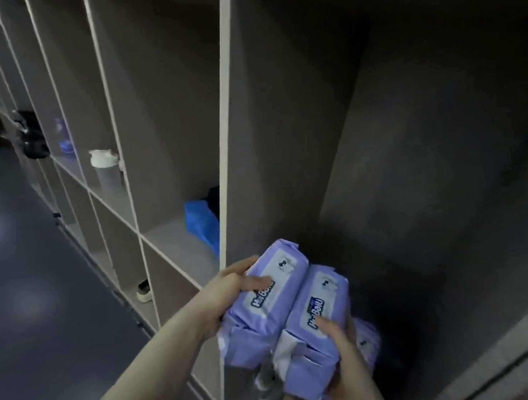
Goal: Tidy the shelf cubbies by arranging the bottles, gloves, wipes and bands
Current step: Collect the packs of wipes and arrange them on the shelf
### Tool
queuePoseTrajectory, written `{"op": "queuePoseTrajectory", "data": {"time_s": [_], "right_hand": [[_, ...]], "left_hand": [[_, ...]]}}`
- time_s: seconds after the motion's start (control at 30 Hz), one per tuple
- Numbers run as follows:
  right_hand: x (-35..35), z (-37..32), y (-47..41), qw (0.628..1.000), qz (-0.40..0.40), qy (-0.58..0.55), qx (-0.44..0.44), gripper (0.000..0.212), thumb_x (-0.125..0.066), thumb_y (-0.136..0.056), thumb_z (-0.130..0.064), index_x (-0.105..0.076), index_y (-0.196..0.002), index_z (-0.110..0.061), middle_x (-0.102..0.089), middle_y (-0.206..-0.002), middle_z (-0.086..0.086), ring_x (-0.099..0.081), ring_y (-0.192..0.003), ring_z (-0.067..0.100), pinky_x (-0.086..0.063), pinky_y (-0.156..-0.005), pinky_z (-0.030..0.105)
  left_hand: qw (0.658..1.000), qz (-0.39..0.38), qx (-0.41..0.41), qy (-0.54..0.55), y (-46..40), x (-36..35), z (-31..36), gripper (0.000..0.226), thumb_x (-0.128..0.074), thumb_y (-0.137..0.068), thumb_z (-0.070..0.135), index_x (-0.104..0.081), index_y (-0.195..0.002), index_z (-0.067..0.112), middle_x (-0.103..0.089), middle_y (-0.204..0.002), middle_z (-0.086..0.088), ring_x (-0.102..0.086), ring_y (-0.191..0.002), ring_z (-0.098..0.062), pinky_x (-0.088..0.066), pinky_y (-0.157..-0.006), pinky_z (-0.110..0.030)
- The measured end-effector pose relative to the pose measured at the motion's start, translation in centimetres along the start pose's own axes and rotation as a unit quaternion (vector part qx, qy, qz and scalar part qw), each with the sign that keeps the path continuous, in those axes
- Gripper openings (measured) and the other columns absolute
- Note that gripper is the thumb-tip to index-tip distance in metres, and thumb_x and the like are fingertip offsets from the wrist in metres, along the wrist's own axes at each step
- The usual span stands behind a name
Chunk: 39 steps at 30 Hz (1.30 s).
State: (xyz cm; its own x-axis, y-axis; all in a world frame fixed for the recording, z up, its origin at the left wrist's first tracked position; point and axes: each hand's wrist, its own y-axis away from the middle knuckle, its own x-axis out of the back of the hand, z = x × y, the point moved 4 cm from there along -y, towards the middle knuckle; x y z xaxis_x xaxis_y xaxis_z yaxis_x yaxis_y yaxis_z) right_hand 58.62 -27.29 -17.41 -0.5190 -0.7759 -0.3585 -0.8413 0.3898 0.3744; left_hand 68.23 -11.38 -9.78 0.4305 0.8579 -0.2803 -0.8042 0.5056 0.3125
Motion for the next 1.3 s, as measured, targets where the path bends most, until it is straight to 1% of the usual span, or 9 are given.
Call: {"op": "queuePoseTrajectory", "data": {"time_s": [0.1, 0.33, 0.4, 0.53, 0.7, 0.8, 0.93, 1.07, 1.3], "right_hand": [[-1.8, -1.2, -1.3, 0.997, 0.018, -0.067, 0.027, 0.051, -0.065, -0.085, -0.02, -0.05, -0.131, -0.036, -0.067, -0.117, 0.005, -0.068, -0.093, 0.029, -0.055, -0.065, 0.038], [-3.4, -2.8, -7.8, 0.999, 0.027, -0.024, 0.037, 0.054, -0.059, -0.091, -0.018, -0.041, -0.138, -0.036, -0.062, -0.126, 0.005, -0.066, -0.101, 0.029, -0.056, -0.073, 0.043], [-3.5, -2.2, -10.0, 0.999, 0.023, -0.023, 0.034, 0.056, -0.061, -0.089, -0.018, -0.041, -0.138, -0.038, -0.064, -0.125, 0.006, -0.066, -0.106, 0.031, -0.055, -0.083, 0.047], [-3.6, -0.5, -12.8, 0.999, 0.003, 0.054, -0.003, 0.055, -0.056, -0.094, -0.019, -0.036, -0.141, -0.039, -0.064, -0.126, 0.007, -0.064, -0.111, 0.031, -0.049, -0.097, 0.054], [-3.4, -0.1, -13.9, 0.988, 0.028, 0.154, -0.012, 0.066, -0.053, -0.096, -0.026, -0.015, -0.147, -0.044, -0.052, -0.139, 0.004, -0.06, -0.113, 0.026, -0.049, -0.098, 0.046], [-3.3, 0.4, -14.2, 0.978, 0.028, 0.207, -0.012, 0.081, -0.057, -0.085, -0.047, -0.004, -0.147, -0.05, -0.04, -0.15, 0.002, -0.054, -0.122, 0.028, -0.045, -0.102, 0.049], [-3.1, 0.8, -14.4, 0.977, 0.031, 0.212, -0.01, 0.1, -0.058, -0.064, -0.067, -0.002, -0.146, -0.053, -0.031, -0.155, -0.005, -0.048, -0.13, 0.026, -0.042, -0.105, 0.048], [-3.3, 0.6, -13.0, 0.981, 0.038, 0.191, -0.011, 0.073, -0.051, -0.095, -0.042, -0.004, -0.15, -0.042, -0.026, -0.156, -0.005, -0.039, -0.137, 0.025, -0.037, -0.11, 0.045], [-2.2, 0.6, -12.0, 0.985, 0.021, 0.171, -0.017, 0.073, -0.066, -0.078, -0.045, -0.03, -0.141, -0.044, -0.031, -0.155, -0.006, -0.041, -0.134, 0.019, -0.038, -0.11, 0.042]], "left_hand": [[0.998, -0.031, 0.022, -0.039, -4.3, 1.1, 1.7, 0.046, -0.067, -0.08, 0.004, -0.061, -0.122, 0.019, -0.07, -0.109, -0.019, -0.068, -0.092, -0.034, -0.057, -0.078, -0.041], [0.984, -0.026, -0.01, -0.179, -13.2, 1.6, 4.8, 0.029, -0.062, -0.084, 0.0, -0.066, -0.111, 0.01, -0.069, -0.108, -0.017, -0.065, -0.102, -0.034, -0.053, -0.091, -0.043], [0.95, 0.004, -0.041, -0.309, -15.5, 2.2, 5.3, 0.028, -0.053, -0.084, -0.004, -0.066, -0.107, 0.006, -0.067, -0.108, -0.015, -0.062, -0.103, -0.029, -0.05, -0.089, -0.036], [0.806, -0.033, -0.046, -0.59, -17.4, 2.7, 2.6, 0.034, -0.045, -0.091, 0.006, -0.058, -0.122, 0.003, -0.056, -0.129, -0.019, -0.054, -0.116, -0.031, -0.04, -0.088, -0.028], [0.712, -0.09, -0.052, -0.694, -17.7, 2.8, 0.6, 0.062, -0.048, -0.096, 0.04, -0.024, -0.15, 0.021, -0.005, -0.161, -0.01, -0.014, -0.147, -0.024, -0.02, -0.113, -0.027], [0.658, -0.113, -0.09, -0.739, -18.0, 2.5, 0.1, 0.064, -0.044, -0.098, 0.041, -0.015, -0.152, 0.023, 0.001, -0.161, -0.01, 0.001, -0.148, -0.025, -0.007, -0.117, -0.028], [0.633, -0.113, -0.092, -0.76, -18.0, 1.8, -0.1, 0.07, -0.034, -0.089, 0.066, -0.024, -0.149, 0.032, -0.017, -0.159, -0.012, -0.017, -0.145, -0.028, -0.018, -0.117, -0.032], [0.626, -0.155, -0.028, -0.764, -17.5, 1.0, 0.0, 0.123, -0.029, -0.035, 0.103, -0.014, -0.145, 0.052, -0.004, -0.161, -0.01, -0.001, -0.148, -0.03, -0.017, -0.118, -0.042], [0.553, -0.156, -0.026, -0.818, -17.8, -0.6, 0.6, 0.087, -0.054, -0.072, 0.077, -0.015, -0.146, 0.05, -0.026, -0.153, -0.009, -0.024, -0.141, -0.03, -0.033, -0.11, -0.043]]}}
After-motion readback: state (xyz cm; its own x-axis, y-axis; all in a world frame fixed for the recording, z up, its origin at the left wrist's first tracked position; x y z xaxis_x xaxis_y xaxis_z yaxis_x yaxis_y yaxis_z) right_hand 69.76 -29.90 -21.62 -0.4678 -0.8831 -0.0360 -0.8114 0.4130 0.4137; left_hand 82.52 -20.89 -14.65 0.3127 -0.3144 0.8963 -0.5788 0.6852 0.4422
